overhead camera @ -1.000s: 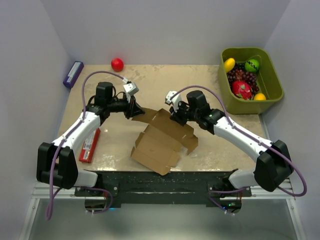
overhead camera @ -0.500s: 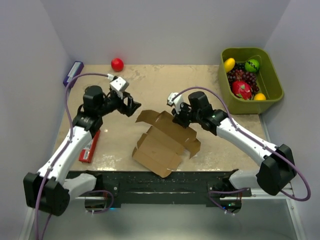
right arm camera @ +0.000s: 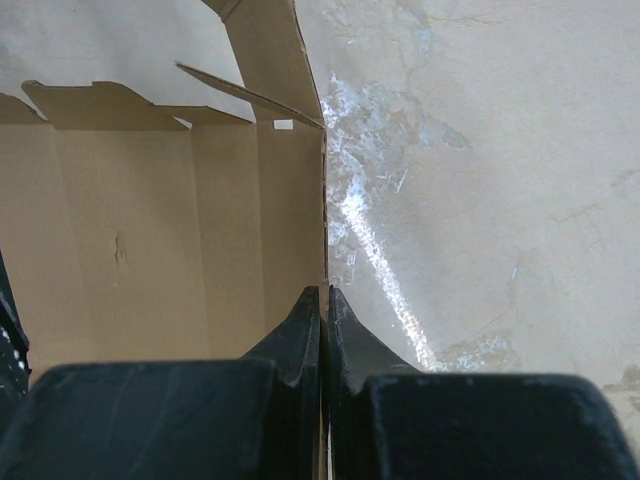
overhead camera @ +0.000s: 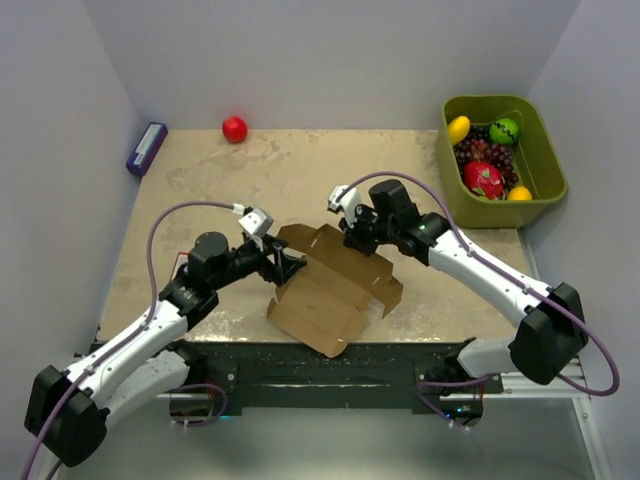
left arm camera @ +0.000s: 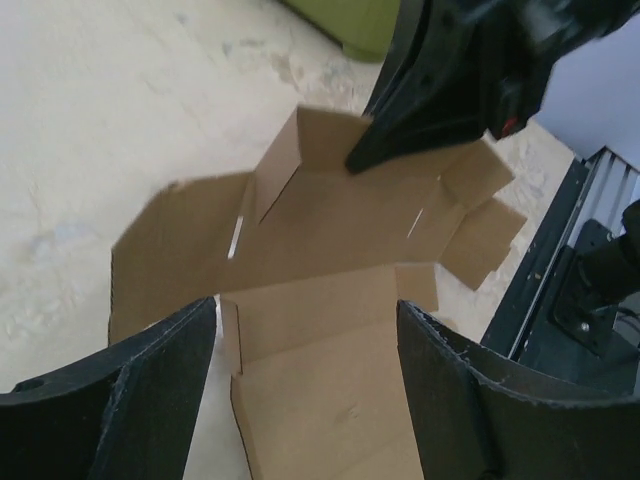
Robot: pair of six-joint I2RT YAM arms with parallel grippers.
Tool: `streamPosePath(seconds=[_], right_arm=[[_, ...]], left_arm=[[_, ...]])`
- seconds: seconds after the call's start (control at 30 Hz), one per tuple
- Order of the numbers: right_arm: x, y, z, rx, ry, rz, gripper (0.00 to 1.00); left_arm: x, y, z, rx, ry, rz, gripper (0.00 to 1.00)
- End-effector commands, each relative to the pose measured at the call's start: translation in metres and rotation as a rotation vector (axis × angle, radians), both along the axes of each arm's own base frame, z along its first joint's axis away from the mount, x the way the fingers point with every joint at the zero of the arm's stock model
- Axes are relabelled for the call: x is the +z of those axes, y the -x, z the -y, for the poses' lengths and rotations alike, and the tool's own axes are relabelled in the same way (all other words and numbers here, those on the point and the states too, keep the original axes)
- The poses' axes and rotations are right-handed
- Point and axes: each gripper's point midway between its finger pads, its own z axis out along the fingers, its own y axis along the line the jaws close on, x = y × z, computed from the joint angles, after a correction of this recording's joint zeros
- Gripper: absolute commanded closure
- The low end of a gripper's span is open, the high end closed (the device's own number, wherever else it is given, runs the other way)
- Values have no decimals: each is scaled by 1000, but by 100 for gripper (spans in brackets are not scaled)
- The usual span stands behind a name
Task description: Fold the paper box
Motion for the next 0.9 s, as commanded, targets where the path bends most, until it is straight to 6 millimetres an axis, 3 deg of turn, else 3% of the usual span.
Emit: streamPosePath(seconds=[0.0,0.1,0.23,0.33,0.63,0.87], right_arm=[[21,2,-1,17,-11,43,100],[28,4,-2,21,-33,60,100],[24,4,-2,22,-22,47,100],[21,3,0,12,-10,45,100],[20,0,1,-1,-6,49,100],[18,0,-1,4,-5,37,100]], left_arm=[[-11,1,8,-7,55,-62,25],[-21,-12,0,83,35,-78,30],[-26,-18,4,98,74,-98,37],[-29,-13,13,48,102,-127,43],[-56,31,32,-112,94,-178,50],[-55,26,46,-99,44,-119,51]])
